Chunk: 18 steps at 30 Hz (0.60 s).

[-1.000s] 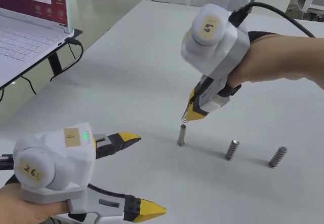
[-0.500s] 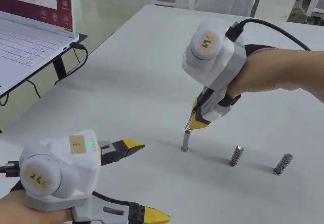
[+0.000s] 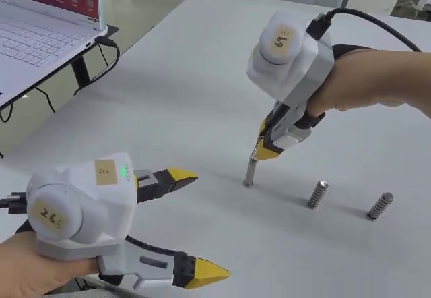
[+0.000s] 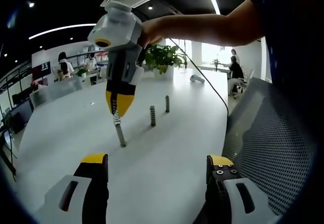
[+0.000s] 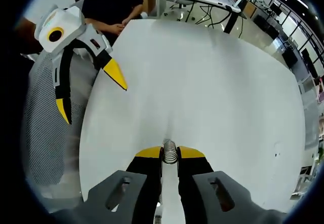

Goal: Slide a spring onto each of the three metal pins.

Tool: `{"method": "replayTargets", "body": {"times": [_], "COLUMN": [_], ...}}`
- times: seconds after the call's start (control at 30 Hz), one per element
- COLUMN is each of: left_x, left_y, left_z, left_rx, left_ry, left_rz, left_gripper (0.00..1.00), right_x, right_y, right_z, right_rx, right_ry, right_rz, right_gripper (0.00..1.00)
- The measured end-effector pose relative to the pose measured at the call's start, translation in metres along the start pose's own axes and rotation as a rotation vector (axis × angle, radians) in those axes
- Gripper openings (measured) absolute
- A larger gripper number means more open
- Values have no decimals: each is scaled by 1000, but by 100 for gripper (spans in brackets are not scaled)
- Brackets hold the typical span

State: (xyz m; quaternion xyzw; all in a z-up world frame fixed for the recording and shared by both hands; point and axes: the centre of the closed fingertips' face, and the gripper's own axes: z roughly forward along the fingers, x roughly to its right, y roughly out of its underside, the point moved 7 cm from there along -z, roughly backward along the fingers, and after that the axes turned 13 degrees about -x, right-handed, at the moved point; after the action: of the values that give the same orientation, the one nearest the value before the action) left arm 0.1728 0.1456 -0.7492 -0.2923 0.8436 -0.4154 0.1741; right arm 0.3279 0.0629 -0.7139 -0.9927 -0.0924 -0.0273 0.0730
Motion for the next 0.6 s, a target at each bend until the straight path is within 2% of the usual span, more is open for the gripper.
{"method": "replayTargets", "body": {"times": [0.6], "left_x": [1], "left_y": [-2], "left_z": [-1], "left_rx": [9], "left_ry": [6], "left_rz": [0], "left_gripper": [74], "right_x": [-1], "right_y": [-2], "right_z": [5], "right_rx": [-19], "right_ry": [0], "right_rz": [-11], "right_gripper": [9]}}
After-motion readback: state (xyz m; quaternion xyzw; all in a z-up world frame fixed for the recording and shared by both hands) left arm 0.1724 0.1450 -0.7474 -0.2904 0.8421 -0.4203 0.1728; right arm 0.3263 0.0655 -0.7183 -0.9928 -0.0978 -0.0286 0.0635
